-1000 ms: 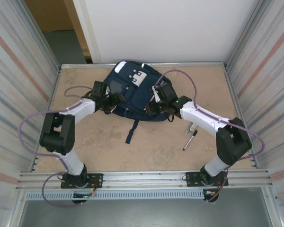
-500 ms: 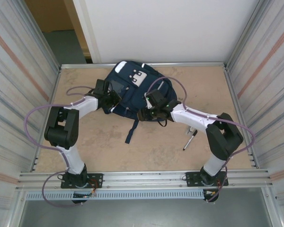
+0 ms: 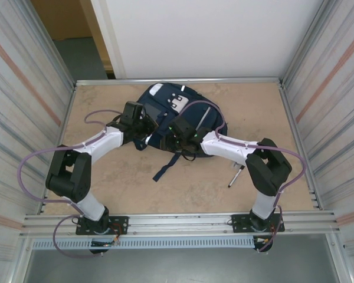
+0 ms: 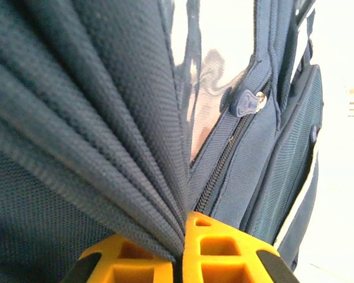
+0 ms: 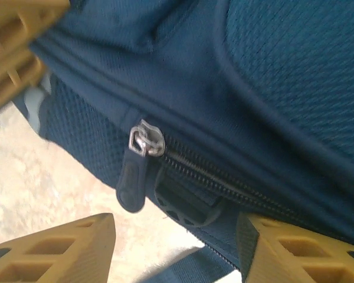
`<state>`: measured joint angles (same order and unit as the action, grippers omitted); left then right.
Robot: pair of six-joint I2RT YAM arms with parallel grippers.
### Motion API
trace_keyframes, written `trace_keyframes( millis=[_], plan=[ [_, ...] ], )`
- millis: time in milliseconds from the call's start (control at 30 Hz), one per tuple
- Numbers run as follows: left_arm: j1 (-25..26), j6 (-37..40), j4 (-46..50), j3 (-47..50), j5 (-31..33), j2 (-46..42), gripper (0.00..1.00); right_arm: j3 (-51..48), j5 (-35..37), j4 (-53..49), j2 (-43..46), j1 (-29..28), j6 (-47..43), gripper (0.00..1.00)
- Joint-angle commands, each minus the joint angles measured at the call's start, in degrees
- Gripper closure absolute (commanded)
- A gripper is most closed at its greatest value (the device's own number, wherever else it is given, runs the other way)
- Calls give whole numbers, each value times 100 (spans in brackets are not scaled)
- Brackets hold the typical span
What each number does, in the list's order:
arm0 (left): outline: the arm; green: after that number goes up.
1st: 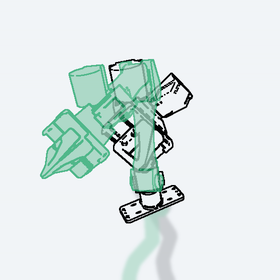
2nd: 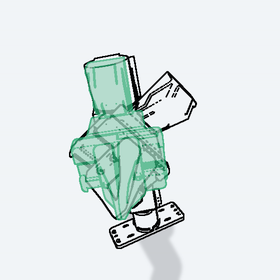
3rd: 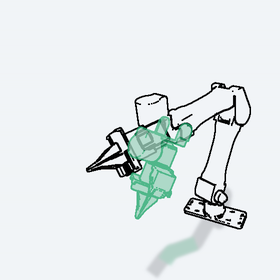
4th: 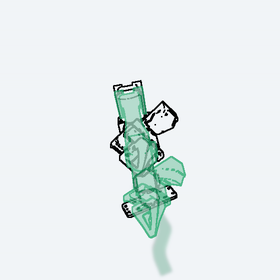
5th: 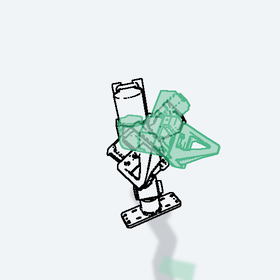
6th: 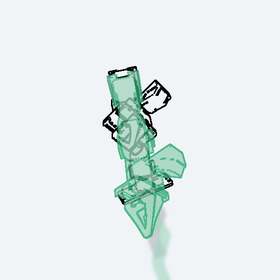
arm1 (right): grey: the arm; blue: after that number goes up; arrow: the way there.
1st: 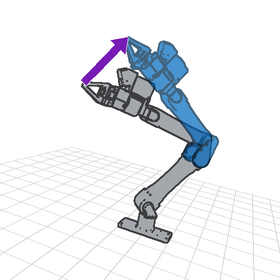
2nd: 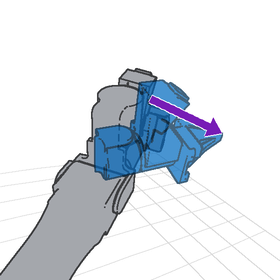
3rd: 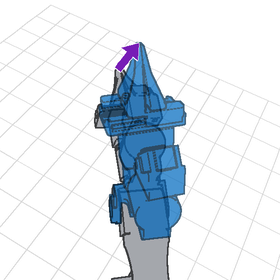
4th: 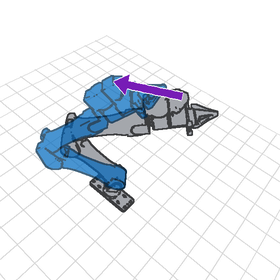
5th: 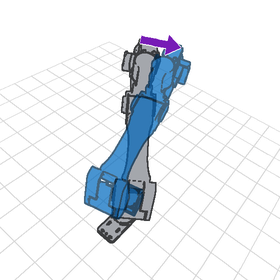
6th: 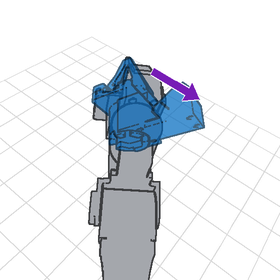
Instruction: Pack books, pencil case, and school supplies into a backpack
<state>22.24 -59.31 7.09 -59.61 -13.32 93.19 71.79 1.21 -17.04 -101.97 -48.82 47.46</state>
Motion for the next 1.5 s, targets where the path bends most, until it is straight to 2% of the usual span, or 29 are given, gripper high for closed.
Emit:
trace_keyframes(
  millis=[0, 67, 167, 333, 433, 633, 1033, 1367, 1467],
  plan=[
    [41, -106, -287, 158, -379, -263, 100, 204, 747, -529, 67, -156, 679, 47],
    [52, -202, -413, 243, -505, -275, 100, 218, 812, -581, 86, -160, 833, 54],
    [73, -347, -599, 369, -617, -321, 100, 238, 921, -555, 117, -233, 1072, 59],
    [147, -496, -569, 535, -410, -500, 100, 811, 2807, -1619, -209, -680, 2362, 63],
    [149, -553, -612, 606, -449, -563, 100, 1375, 3163, -2235, -583, -823, 2756, 64],
    [167, -629, -658, 676, -492, -650, 100, 1592, 3008, -1927, -871, -923, 2689, 61],
    [228, -763, -892, 820, -530, -732, 100, 2193, 2784, -2602, -1522, -812, 2711, 60],
    [101, -660, -868, 859, -571, -790, 100, 1917, 2531, -2932, -1209, -926, 2739, 66],
    [79, -617, -824, 886, -531, -843, 100, 1712, 2544, -2830, -1008, -889, 2486, 68]
  ],
)
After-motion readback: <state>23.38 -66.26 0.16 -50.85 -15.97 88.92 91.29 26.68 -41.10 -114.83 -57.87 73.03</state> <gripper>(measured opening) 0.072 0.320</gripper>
